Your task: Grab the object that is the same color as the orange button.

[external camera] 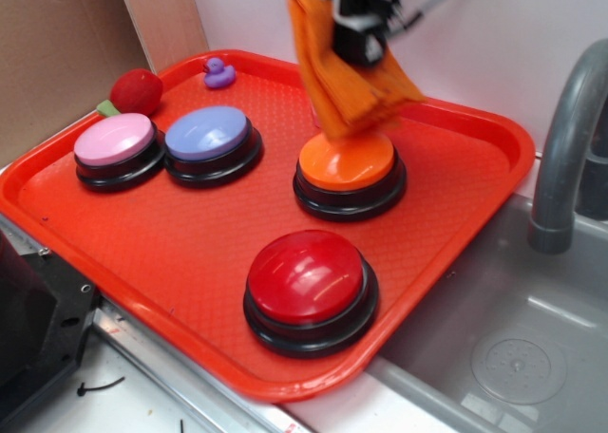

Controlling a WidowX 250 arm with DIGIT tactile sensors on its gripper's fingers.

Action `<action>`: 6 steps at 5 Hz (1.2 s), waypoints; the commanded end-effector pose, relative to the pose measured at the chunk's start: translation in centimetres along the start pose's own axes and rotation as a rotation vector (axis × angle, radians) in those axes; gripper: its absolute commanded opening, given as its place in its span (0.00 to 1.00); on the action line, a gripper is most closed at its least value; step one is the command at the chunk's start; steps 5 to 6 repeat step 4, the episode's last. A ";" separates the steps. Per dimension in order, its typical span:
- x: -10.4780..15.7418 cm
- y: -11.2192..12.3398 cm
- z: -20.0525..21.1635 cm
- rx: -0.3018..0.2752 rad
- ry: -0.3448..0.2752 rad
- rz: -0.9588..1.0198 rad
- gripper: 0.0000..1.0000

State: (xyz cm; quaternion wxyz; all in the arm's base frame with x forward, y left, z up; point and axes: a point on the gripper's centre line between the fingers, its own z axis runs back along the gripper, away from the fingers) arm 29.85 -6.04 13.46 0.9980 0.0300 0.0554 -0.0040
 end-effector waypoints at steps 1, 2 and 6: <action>-6.0 3.1 3.9 -0.076 -0.036 0.049 0.00; -8.7 3.5 3.5 -0.118 -0.046 0.072 0.00; -11.4 2.8 2.7 -0.132 -0.012 0.107 0.00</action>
